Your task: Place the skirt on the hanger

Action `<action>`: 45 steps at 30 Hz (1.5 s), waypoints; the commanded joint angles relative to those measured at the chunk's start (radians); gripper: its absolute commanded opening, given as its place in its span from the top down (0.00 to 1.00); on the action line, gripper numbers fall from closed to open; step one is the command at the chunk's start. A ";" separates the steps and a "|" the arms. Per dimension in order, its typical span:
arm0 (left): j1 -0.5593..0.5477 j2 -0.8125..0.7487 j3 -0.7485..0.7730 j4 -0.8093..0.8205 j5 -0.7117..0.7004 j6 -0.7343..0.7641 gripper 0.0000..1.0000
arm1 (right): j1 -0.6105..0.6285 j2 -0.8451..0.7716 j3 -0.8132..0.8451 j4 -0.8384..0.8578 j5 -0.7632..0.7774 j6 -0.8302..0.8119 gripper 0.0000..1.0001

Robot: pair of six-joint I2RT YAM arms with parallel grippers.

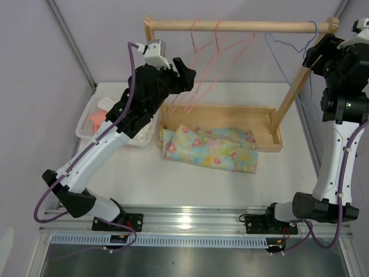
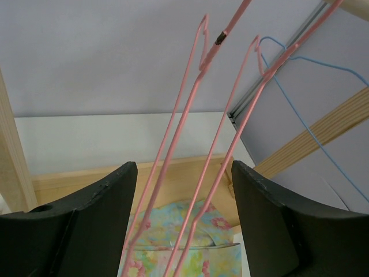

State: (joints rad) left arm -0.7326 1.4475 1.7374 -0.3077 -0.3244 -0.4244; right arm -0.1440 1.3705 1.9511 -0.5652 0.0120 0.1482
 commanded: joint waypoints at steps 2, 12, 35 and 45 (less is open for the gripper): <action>0.025 -0.058 -0.030 0.030 0.054 0.022 0.27 | -0.081 0.021 0.040 0.037 -0.234 0.071 0.33; 0.061 -0.102 -0.114 0.067 0.097 -0.007 0.27 | -0.092 -0.014 -0.006 0.028 -0.326 0.128 0.34; 0.093 -0.113 -0.122 0.062 0.142 -0.010 0.27 | -0.091 0.016 -0.063 0.145 -0.354 0.136 0.33; 0.098 -0.114 -0.151 0.070 0.156 -0.016 0.28 | -0.054 0.068 -0.046 0.249 -0.307 0.134 0.33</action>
State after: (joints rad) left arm -0.6441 1.3594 1.5963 -0.2653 -0.1944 -0.4286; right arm -0.2081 1.4361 1.8629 -0.4118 -0.3218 0.2878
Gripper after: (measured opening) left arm 0.728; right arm 0.668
